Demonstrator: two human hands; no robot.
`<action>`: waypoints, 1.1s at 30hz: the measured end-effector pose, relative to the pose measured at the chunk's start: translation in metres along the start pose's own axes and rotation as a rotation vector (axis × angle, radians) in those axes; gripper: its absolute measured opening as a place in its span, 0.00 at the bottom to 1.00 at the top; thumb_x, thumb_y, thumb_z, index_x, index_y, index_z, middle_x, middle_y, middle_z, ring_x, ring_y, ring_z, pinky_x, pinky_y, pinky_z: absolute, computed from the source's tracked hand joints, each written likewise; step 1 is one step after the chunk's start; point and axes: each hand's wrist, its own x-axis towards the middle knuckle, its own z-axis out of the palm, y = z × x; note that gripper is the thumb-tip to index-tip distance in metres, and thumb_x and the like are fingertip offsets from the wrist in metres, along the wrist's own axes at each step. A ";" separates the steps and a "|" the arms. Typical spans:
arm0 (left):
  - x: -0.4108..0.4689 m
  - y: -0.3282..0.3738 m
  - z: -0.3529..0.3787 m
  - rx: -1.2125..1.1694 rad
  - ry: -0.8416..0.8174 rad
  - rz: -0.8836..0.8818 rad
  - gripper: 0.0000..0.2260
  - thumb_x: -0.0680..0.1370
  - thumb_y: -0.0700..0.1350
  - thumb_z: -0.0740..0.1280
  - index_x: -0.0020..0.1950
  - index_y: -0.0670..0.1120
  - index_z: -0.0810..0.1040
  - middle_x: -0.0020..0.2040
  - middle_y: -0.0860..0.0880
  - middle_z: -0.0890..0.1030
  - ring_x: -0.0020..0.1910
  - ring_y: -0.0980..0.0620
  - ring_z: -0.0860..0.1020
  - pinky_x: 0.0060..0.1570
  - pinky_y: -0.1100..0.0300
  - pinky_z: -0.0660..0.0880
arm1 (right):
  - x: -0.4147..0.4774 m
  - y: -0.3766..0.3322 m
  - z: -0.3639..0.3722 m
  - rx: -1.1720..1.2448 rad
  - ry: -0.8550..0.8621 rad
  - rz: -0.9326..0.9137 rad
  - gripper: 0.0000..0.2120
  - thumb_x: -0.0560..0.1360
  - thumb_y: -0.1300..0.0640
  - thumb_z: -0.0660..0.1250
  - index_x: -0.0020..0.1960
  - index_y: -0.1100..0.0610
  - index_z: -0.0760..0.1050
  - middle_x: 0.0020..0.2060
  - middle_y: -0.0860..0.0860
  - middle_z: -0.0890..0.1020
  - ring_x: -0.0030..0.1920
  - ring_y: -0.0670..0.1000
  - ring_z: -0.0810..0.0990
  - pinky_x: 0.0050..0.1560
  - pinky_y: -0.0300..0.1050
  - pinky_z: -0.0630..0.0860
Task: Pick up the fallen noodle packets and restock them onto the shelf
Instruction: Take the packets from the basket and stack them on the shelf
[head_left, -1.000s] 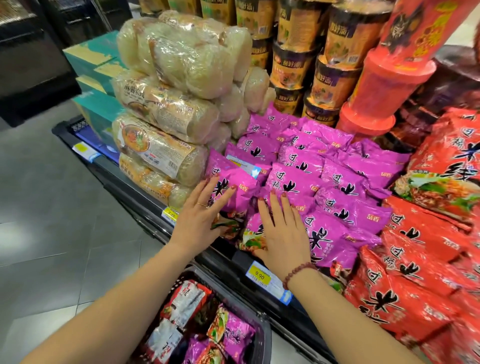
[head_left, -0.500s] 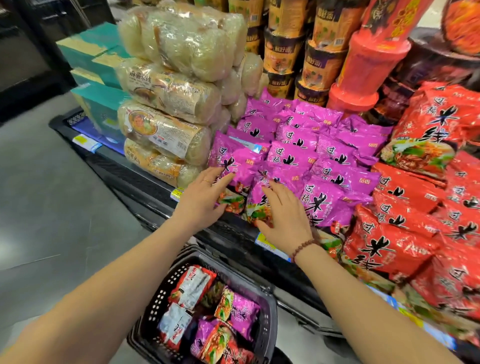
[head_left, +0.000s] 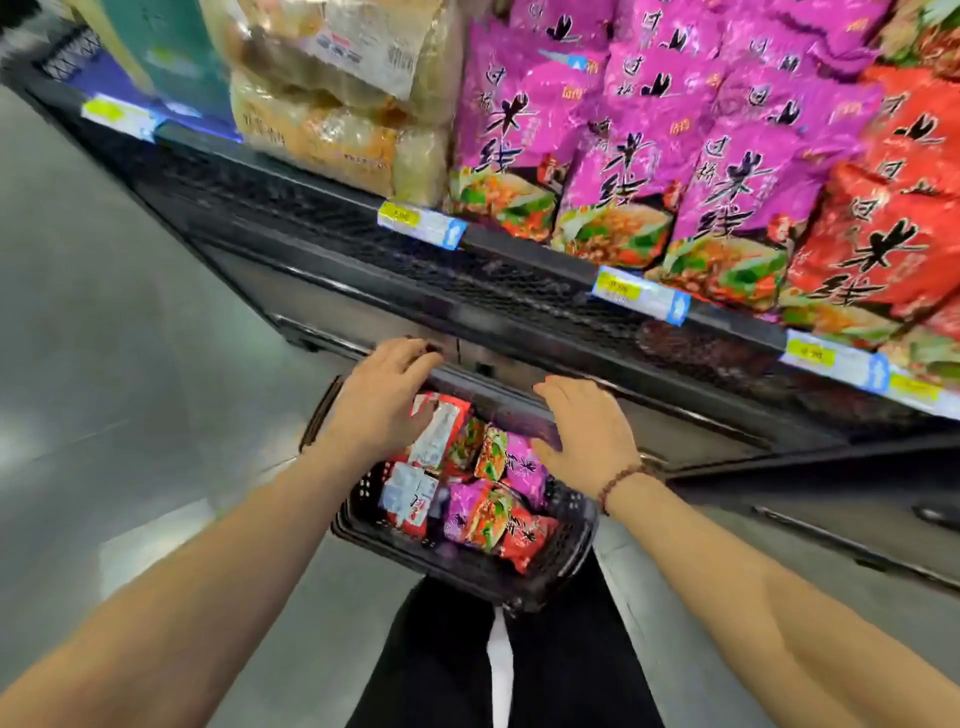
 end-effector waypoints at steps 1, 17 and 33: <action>-0.007 -0.004 0.011 -0.012 -0.035 -0.017 0.24 0.69 0.49 0.69 0.63 0.42 0.76 0.61 0.40 0.77 0.59 0.38 0.74 0.55 0.45 0.77 | -0.002 0.001 0.013 0.010 -0.031 0.018 0.29 0.71 0.49 0.71 0.68 0.58 0.70 0.66 0.56 0.74 0.65 0.60 0.71 0.64 0.53 0.68; -0.070 -0.059 0.249 -0.190 -0.382 -0.330 0.30 0.67 0.54 0.68 0.67 0.43 0.75 0.64 0.38 0.76 0.60 0.34 0.75 0.56 0.44 0.76 | 0.013 0.074 0.269 0.305 -0.519 0.456 0.31 0.69 0.49 0.74 0.68 0.55 0.71 0.62 0.56 0.75 0.64 0.59 0.71 0.63 0.46 0.68; -0.108 -0.065 0.378 -0.288 -0.481 -0.456 0.35 0.72 0.52 0.73 0.76 0.48 0.64 0.75 0.44 0.64 0.73 0.41 0.61 0.69 0.47 0.65 | 0.022 0.111 0.446 0.286 -0.886 0.619 0.47 0.53 0.37 0.79 0.66 0.55 0.68 0.61 0.53 0.77 0.61 0.56 0.76 0.62 0.52 0.74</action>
